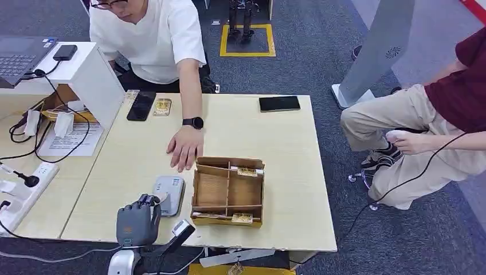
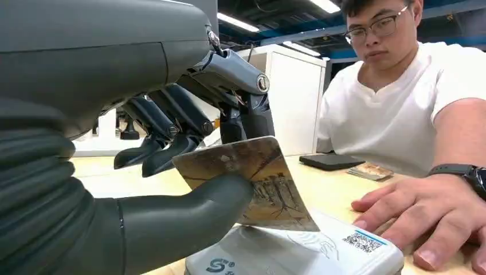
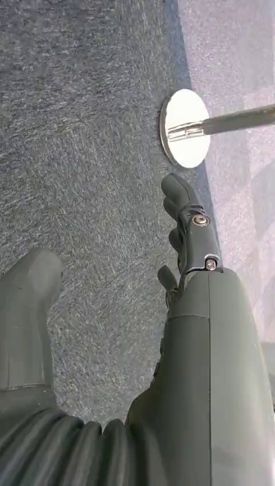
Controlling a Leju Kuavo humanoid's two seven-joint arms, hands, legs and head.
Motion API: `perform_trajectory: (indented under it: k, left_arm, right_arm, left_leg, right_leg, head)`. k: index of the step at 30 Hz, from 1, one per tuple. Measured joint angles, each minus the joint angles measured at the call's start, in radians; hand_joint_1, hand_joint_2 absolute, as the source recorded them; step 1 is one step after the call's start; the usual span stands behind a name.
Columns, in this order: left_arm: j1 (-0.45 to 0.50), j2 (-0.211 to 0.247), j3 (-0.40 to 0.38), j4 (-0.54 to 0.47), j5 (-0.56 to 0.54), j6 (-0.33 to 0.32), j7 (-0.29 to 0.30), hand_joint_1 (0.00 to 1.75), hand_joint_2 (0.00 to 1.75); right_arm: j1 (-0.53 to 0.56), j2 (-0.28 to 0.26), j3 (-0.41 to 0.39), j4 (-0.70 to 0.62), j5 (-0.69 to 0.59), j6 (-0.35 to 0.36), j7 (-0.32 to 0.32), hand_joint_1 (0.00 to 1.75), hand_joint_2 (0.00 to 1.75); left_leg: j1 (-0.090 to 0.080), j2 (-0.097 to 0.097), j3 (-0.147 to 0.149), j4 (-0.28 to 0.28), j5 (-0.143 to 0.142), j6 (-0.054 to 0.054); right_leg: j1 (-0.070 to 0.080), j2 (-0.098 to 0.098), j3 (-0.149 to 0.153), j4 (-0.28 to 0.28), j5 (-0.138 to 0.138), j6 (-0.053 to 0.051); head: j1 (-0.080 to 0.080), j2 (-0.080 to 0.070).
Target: Pass the card to the sensor for recognition and then transmit it.
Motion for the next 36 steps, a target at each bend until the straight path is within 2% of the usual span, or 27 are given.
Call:
perform_trajectory:
  k: [22, 36]
  left_arm:
    - [-0.013, 0.008, -0.004, 0.065, 0.002, 0.0, 0.012, 1.75, 1.75]
    - [-0.033, 0.013, -0.041, 0.109, 0.029, 0.0, 0.037, 1.75, 1.75]
  right_arm:
    - [0.0, -0.007, 0.0, 0.009, 0.007, 0.0, 0.0, 0.0, 1.75]
    - [0.0, -0.008, 0.0, 0.009, 0.014, 0.0, 0.001, 0.0, 1.75]
  left_leg:
    - [0.0, 0.0, 0.001, 0.0, 0.0, 0.0]
    - [0.0, -0.001, 0.002, 0.0, 0.0, 0.0]
  right_leg:
    - [0.0, 0.0, 0.001, 0.0, 0.0, 0.0]
    - [0.0, -0.001, 0.003, 0.0, 0.0, 0.0]
  head:
    - [0.0, 0.0]
    - [0.0, 0.0]
